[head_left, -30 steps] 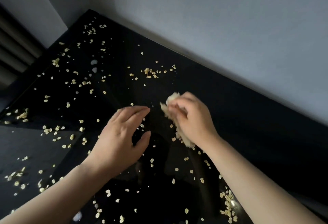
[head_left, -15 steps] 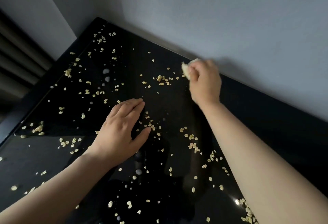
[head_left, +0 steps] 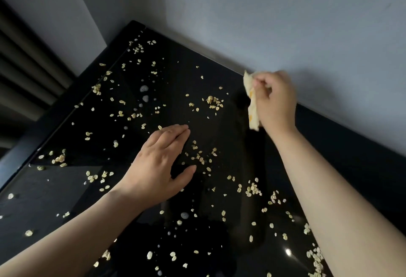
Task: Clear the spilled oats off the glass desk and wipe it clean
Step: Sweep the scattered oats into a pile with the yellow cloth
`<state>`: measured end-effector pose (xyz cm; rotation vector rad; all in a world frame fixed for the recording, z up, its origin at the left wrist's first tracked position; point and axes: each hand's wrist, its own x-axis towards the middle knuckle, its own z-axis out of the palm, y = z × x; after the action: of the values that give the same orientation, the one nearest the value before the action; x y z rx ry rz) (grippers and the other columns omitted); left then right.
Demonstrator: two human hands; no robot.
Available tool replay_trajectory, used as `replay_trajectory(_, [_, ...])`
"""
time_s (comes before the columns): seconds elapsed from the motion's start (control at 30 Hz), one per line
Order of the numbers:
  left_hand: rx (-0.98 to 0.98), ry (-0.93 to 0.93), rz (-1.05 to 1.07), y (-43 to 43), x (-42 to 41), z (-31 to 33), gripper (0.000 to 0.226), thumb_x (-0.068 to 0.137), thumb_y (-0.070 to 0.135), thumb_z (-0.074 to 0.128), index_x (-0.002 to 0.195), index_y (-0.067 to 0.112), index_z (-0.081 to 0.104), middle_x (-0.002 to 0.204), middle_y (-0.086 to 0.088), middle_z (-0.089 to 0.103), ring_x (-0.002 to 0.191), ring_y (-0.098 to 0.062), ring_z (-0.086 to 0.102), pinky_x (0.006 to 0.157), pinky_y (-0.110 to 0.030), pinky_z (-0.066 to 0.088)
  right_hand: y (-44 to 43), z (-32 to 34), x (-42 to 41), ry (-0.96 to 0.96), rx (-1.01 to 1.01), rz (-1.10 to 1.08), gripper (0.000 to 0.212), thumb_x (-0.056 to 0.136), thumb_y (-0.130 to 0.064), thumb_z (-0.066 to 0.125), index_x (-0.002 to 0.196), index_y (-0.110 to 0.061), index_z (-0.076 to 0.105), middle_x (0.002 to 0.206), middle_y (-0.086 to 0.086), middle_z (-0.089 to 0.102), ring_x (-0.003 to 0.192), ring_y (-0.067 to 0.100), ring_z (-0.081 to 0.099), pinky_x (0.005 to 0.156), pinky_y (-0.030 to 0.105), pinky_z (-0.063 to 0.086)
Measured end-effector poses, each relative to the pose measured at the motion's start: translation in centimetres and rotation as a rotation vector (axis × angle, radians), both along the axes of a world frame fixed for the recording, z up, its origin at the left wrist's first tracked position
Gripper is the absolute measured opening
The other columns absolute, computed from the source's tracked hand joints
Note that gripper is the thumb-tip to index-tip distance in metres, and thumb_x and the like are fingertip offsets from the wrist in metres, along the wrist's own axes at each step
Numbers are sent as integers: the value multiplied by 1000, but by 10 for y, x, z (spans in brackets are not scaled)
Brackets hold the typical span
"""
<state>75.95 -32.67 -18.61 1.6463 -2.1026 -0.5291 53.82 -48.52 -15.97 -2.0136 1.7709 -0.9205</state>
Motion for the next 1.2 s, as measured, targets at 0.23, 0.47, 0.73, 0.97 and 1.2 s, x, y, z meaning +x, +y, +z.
replay_trajectory(0.23, [11,-62,-38,1,2,-2,75,81,53,56,138,5,48,145,-4,44,137,-20,37,108,-42,40,-10,-36,42,177,-6,-63,14,94,-21,53,96,-15,66,101,4,57,91,21,54,69,25,33])
replay_trajectory(0.47, [16,-39,-58,1,6,-1,74,82,56,53,138,8,50,146,-4,43,138,-20,35,108,-45,40,88,-24,39,26,83,385,8,88,-18,62,89,-13,68,89,-7,54,80,9,54,65,21,46])
replay_trajectory(0.73, [4,-71,-80,2,8,-2,72,83,55,54,135,5,52,145,-4,44,139,-18,36,111,-39,37,0,-9,16,-15,15,-41,13,93,-16,55,97,-14,67,102,1,57,86,8,51,76,11,40])
replay_trajectory(0.97, [-29,-97,-43,11,16,15,67,87,51,53,133,3,54,141,-8,49,136,-20,40,117,-38,27,18,-37,57,105,-14,137,9,92,-21,58,93,-18,66,98,-1,57,88,14,52,68,23,35])
replay_trajectory(1.2, [6,-184,133,13,58,13,77,85,59,46,140,5,46,151,-8,38,143,-20,28,117,-44,27,94,-19,53,-102,84,439,4,87,-14,66,88,-14,70,86,-10,54,76,3,53,64,14,42])
